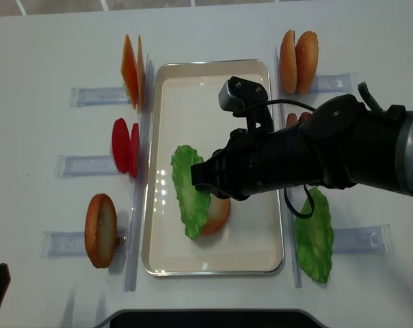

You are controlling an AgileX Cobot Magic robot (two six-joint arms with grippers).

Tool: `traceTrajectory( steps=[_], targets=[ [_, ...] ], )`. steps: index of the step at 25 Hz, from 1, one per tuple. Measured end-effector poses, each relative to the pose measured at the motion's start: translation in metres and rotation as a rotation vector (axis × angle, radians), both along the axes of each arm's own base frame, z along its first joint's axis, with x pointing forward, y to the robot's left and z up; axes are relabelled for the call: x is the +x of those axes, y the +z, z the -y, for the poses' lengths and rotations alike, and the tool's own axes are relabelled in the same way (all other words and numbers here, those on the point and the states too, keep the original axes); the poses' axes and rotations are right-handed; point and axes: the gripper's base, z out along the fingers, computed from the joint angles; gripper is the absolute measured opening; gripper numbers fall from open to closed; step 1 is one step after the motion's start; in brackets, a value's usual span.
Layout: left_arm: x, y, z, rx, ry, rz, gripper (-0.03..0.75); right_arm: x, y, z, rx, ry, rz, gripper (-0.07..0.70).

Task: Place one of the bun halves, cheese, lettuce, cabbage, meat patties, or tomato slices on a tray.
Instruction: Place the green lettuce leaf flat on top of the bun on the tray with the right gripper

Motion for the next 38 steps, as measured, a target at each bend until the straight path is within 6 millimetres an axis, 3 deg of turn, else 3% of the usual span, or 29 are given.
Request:
traceTrajectory(
  steps=[5,27,31,38],
  targets=[
    [0.0,0.0,0.0,0.0,0.0,0.0,0.471,-0.0093,-0.0014,-0.0088,-0.028,0.008,0.028,0.013],
    [0.0,0.0,0.0,0.0,0.0,0.0,0.471,-0.0066,-0.0054,-0.0042,-0.119,0.065,0.13,0.022],
    [0.0,0.0,0.0,0.0,0.0,0.0,0.471,-0.0051,-0.0061,-0.003,-0.14,0.067,0.156,0.093],
    [0.0,0.0,0.0,0.0,0.0,0.0,0.471,-0.0029,-0.0078,-0.0005,-0.192,0.097,0.222,0.379]
  ],
)
